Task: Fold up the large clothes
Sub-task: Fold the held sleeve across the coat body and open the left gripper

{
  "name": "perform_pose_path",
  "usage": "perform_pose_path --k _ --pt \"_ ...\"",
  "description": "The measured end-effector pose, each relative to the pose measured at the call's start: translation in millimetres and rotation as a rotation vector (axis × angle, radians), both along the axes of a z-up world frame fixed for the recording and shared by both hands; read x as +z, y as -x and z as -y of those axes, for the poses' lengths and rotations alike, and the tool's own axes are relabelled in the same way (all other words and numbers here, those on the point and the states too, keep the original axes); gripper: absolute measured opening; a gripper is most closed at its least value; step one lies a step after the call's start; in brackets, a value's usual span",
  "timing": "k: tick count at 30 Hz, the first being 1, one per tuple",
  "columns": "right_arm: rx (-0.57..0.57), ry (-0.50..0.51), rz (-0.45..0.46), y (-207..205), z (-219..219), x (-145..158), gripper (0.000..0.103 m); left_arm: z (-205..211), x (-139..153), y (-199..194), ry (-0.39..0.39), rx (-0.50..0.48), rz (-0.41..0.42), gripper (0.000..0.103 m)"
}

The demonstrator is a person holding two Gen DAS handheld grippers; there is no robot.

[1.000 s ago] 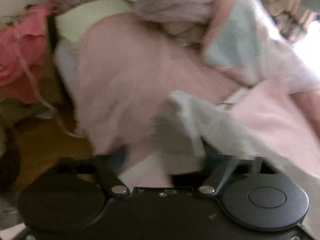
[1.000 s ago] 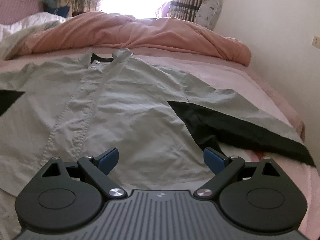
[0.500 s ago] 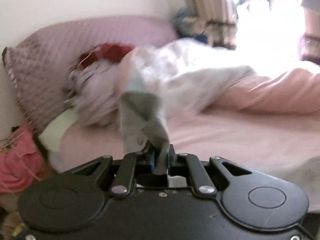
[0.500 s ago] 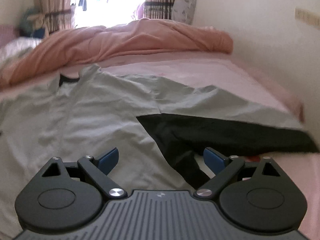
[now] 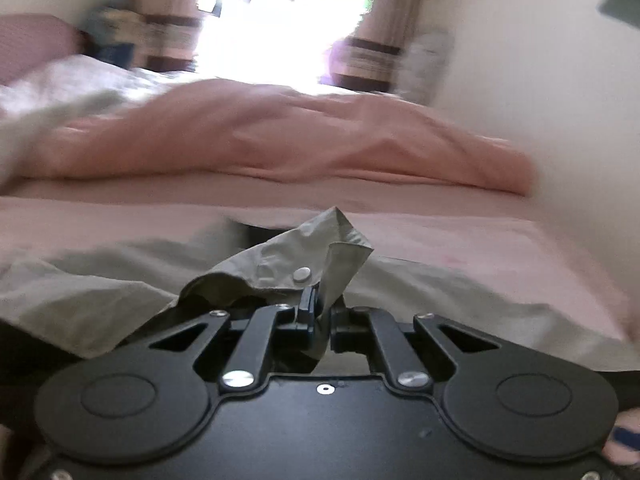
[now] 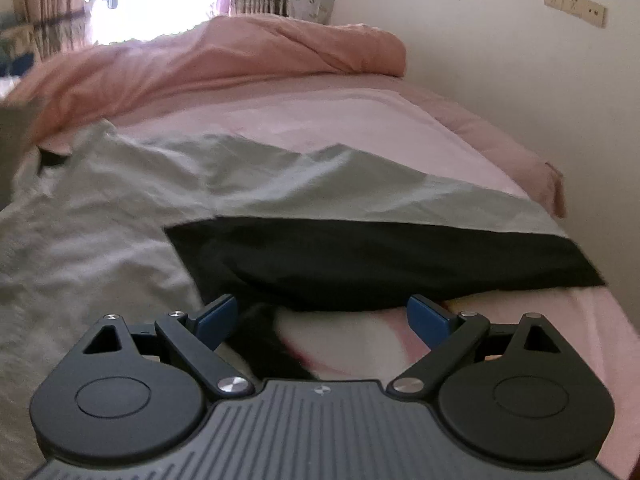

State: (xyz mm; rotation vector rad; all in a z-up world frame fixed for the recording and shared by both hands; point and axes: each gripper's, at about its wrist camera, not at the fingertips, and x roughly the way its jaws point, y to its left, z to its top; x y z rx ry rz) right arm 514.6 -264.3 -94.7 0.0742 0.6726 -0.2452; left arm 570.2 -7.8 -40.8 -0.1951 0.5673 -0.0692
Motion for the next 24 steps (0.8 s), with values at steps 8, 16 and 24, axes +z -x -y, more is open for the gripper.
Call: perform_pose_path --k 8,16,24 --pt "-0.054 0.009 -0.038 -5.6 8.6 -6.3 0.103 88.9 -57.9 -5.4 0.132 -0.216 -0.014 0.008" --pt "-0.037 0.100 -0.048 -8.6 -7.6 -4.7 0.103 80.5 -113.1 -7.4 0.106 -0.226 -0.089 0.078" --pt "-0.034 0.048 -0.040 -6.5 -2.0 -4.3 0.103 23.3 -67.6 55.7 0.197 -0.146 0.126 0.103"
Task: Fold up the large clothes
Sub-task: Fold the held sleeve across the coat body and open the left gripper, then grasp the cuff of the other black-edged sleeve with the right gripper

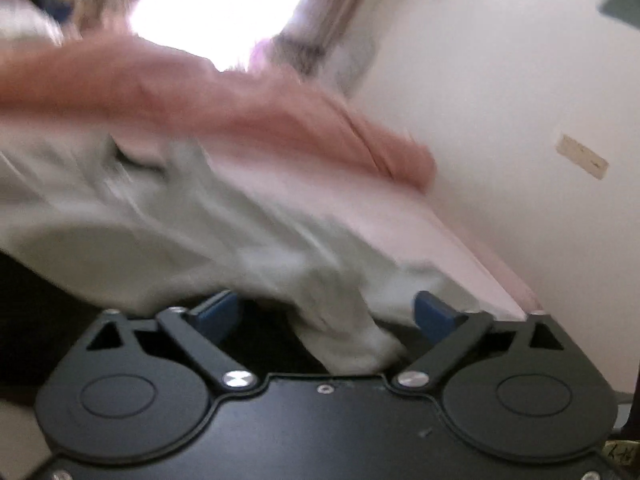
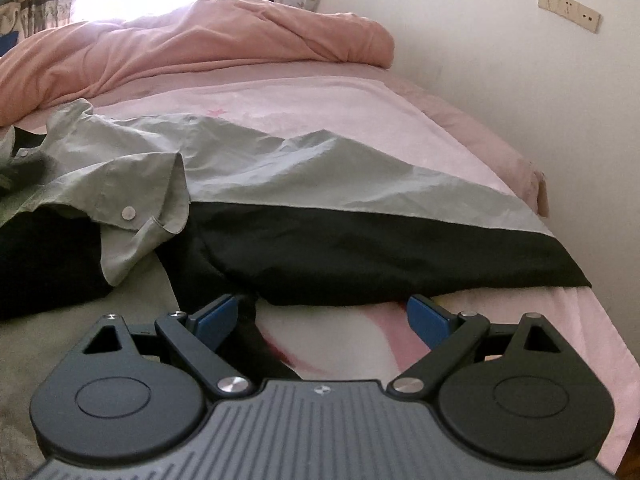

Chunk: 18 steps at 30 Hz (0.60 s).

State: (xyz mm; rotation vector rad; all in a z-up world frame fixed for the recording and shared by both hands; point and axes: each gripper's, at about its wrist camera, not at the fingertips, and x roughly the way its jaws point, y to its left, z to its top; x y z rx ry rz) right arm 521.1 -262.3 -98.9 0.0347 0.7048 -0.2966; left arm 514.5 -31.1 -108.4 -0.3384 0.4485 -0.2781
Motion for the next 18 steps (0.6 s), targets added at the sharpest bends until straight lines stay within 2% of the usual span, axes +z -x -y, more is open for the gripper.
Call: perform_pose_path --k 1,3,5,6,10,11,12,14,16,18 --pt "-0.001 0.003 -0.001 0.5 -0.3 0.0 0.103 -11.7 6.1 4.6 -0.036 0.050 0.043 0.103" --pt "-0.006 0.003 -0.002 0.6 0.0 0.6 0.103 -30.2 11.0 2.0 -0.133 0.157 0.057 0.103" --pt "-0.008 -0.011 0.003 -0.4 0.6 1.6 0.103 -40.5 1.4 -25.1 -0.249 0.235 -0.016 0.103" --pt "-0.010 -0.023 0.005 -1.2 0.6 2.5 0.103 -43.5 -8.3 -37.7 -0.286 0.239 -0.048 0.103" --pt "0.009 -0.046 0.012 -2.3 -1.2 5.8 0.103 -30.2 -45.5 -51.7 -0.340 0.098 -0.094 0.103" --pt "0.010 -0.036 0.013 -2.7 -3.0 6.3 0.103 -16.2 -55.8 -52.2 -0.407 0.068 -0.114 0.103" --pt "0.008 -0.025 0.013 -2.7 -4.6 6.1 0.103 2.6 -65.1 -54.9 -0.533 0.062 -0.122 0.103" --pt "0.022 -0.017 0.008 -2.6 -4.2 5.3 0.103 22.5 -62.6 -51.0 -0.657 0.070 -0.061 0.103" --pt "0.046 -0.041 0.006 -1.2 7.3 5.5 0.103 27.3 -58.3 -46.9 -0.693 0.058 -0.071 0.103" --pt "0.034 -0.065 0.027 7.5 31.8 7.1 0.103 16.0 -44.5 -32.4 -0.686 0.022 -0.067 0.103"
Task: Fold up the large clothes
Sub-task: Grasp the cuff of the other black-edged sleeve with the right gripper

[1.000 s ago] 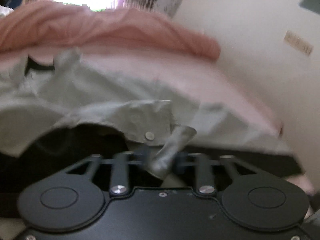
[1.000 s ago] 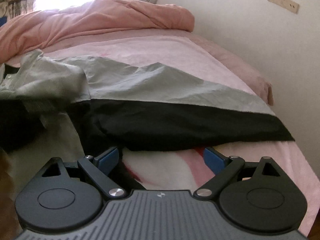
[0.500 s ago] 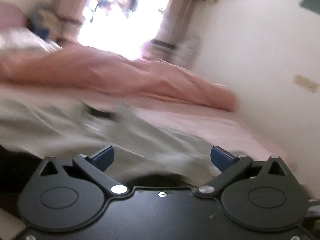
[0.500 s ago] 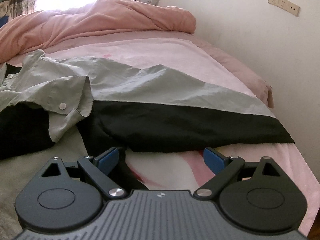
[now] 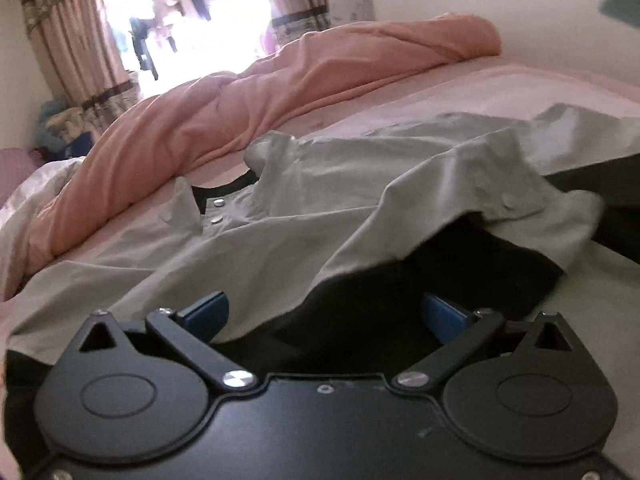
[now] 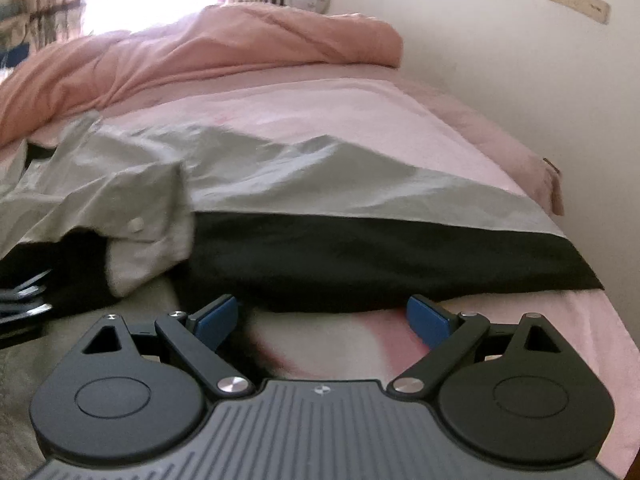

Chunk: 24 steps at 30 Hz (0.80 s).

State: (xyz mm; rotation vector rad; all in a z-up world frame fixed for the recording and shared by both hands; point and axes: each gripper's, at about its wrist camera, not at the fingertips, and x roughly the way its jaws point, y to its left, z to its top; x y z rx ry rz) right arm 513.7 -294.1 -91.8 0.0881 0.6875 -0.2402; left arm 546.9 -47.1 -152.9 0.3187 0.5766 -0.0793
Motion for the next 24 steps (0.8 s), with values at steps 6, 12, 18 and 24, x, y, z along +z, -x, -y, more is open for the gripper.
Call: perform_pose_path --k 6,12,18,24 --pt "-0.246 -0.357 0.108 31.4 164.7 -9.8 0.103 -77.3 45.9 68.8 -0.018 0.095 0.050 0.103" --pt "-0.444 -0.574 0.046 26.1 266.3 -44.8 0.077 -159.7 50.7 148.1 0.181 0.205 -0.003 0.103" --pt "-0.486 -0.650 0.191 6.5 292.0 -54.1 0.003 -194.9 39.9 159.5 0.344 0.247 -0.072 0.103" --pt "-0.239 -0.487 0.391 35.0 225.2 13.7 0.002 -174.3 38.6 153.3 0.273 0.220 -0.034 0.103"
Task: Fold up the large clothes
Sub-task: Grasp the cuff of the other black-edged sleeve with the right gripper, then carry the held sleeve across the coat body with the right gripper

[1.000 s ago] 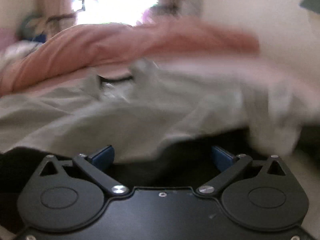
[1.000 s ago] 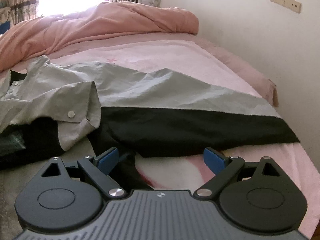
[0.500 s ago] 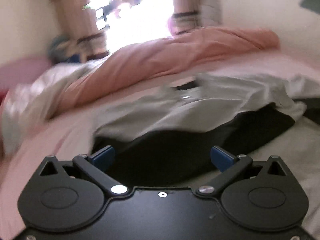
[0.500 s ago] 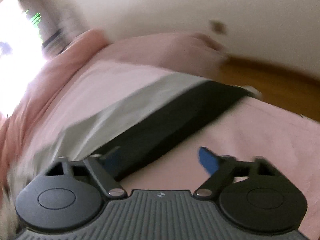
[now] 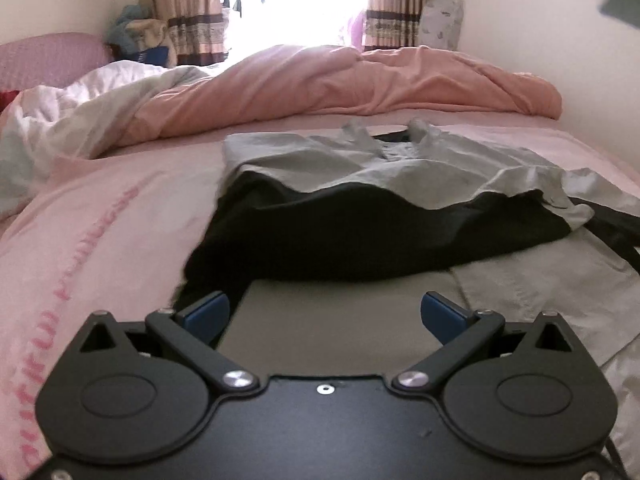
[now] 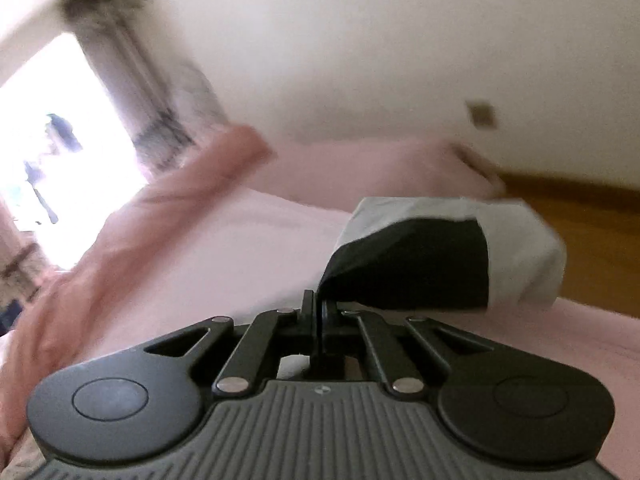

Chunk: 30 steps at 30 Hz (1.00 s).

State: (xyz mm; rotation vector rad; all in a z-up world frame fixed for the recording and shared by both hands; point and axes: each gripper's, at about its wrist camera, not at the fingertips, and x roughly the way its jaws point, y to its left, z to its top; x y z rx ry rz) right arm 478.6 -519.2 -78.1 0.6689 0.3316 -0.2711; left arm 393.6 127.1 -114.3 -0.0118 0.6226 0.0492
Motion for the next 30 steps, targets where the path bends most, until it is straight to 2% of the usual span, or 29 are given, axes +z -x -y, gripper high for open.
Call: perform_pose_path --k 2,4,6,9,11,12,13,14,15,16,18,21,23,26,28,30 --pt "0.051 0.008 0.057 12.1 -24.8 14.7 0.002 3.8 1.6 7.0 0.009 -0.016 0.005 0.103" --pt "0.076 0.001 0.042 14.4 -50.9 13.9 0.002 10.4 -1.9 4.4 0.018 -0.041 0.006 0.103" --pt "0.078 0.000 0.009 8.3 -69.2 -2.0 0.002 19.3 -1.7 7.5 0.014 -0.059 -0.002 0.103" --pt "0.092 -0.053 -0.085 -11.6 -70.9 -31.1 0.003 30.9 0.1 11.7 -0.025 -0.095 -0.006 0.103" --pt "0.088 -0.056 -0.184 -25.7 -66.1 -52.0 0.003 35.6 -1.1 12.3 -0.065 -0.117 -0.002 0.103" --pt "0.081 -0.061 -0.194 -27.6 -65.1 -61.5 0.001 37.2 -2.6 9.9 -0.077 -0.114 -0.003 0.103" --pt "0.081 -0.099 -0.144 -21.3 -60.2 -65.4 0.001 37.2 -4.2 6.1 -0.077 -0.106 -0.006 0.103" --pt "0.091 -0.135 -0.129 -17.3 -55.9 -64.9 0.006 36.6 -3.8 2.3 -0.064 -0.095 -0.008 0.103" --pt "0.107 -0.168 -0.119 -14.5 -52.6 -62.8 0.017 35.9 -2.1 -0.3 -0.042 -0.083 -0.004 0.103" --pt "0.122 -0.209 -0.112 -11.7 -48.5 -62.1 0.022 35.7 0.0 -2.0 -0.021 -0.076 0.004 0.103" --pt "0.122 -0.268 -0.101 0.8 -40.5 -56.4 0.040 36.0 3.8 -5.4 0.008 -0.067 0.019 0.103" --pt "0.054 -0.279 -0.057 31.1 -29.2 -46.5 0.055 38.2 7.9 -4.6 0.017 -0.066 0.037 0.103" --pt "-0.024 -0.307 0.000 54.5 -15.9 -47.5 0.060 40.5 8.0 -2.1 0.006 -0.081 0.041 0.103" --pt "-0.123 -0.460 0.070 70.8 9.1 -71.4 0.072 46.0 4.8 -3.4 -0.027 -0.093 0.024 0.103" --pt "-0.133 -0.600 0.060 61.1 23.9 -90.9 0.070 47.2 4.5 -2.1 -0.044 -0.101 0.020 0.103" --pt "-0.115 -0.733 0.116 57.0 31.9 -112.3 0.070 46.0 6.1 1.2 -0.053 -0.105 0.028 0.103"
